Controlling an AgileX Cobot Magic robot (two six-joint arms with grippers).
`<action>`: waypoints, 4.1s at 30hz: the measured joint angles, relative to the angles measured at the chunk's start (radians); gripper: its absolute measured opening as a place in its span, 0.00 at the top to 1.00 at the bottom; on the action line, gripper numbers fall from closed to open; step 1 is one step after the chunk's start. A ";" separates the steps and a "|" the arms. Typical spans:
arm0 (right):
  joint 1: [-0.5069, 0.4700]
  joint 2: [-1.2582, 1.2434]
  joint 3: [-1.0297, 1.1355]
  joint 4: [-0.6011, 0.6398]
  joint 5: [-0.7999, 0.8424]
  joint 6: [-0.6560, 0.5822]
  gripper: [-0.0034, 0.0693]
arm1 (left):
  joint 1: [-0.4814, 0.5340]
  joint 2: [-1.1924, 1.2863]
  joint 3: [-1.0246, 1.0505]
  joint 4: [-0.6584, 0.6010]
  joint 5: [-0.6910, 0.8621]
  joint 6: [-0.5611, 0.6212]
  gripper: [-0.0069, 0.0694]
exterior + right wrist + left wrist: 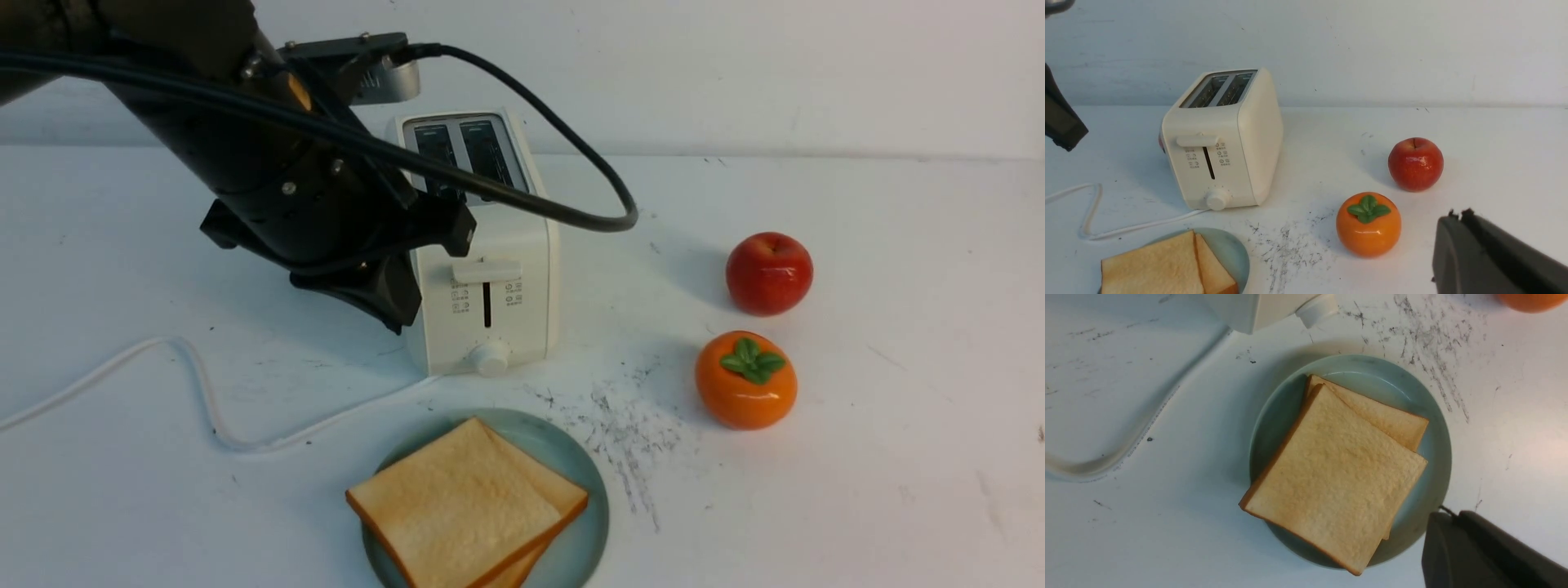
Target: Take toasted bread from bread machine on white table place on plate.
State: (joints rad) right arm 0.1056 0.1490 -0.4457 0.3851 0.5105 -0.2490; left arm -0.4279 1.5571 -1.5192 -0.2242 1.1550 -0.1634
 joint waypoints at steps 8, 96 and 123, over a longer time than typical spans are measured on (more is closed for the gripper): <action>0.000 0.000 0.000 0.000 0.000 0.000 0.95 | 0.000 0.000 0.000 0.000 -0.002 0.000 0.93; -0.052 -0.159 0.463 -0.240 -0.130 0.135 0.81 | 0.000 -1.143 1.148 0.070 -1.016 -0.326 0.90; -0.052 -0.159 0.463 -0.240 -0.130 0.135 0.77 | 0.175 -1.428 1.463 0.132 -1.015 -0.319 0.89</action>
State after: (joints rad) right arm 0.0536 -0.0101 0.0173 0.1451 0.3801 -0.1141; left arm -0.2532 0.1288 -0.0557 -0.0920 0.1401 -0.4821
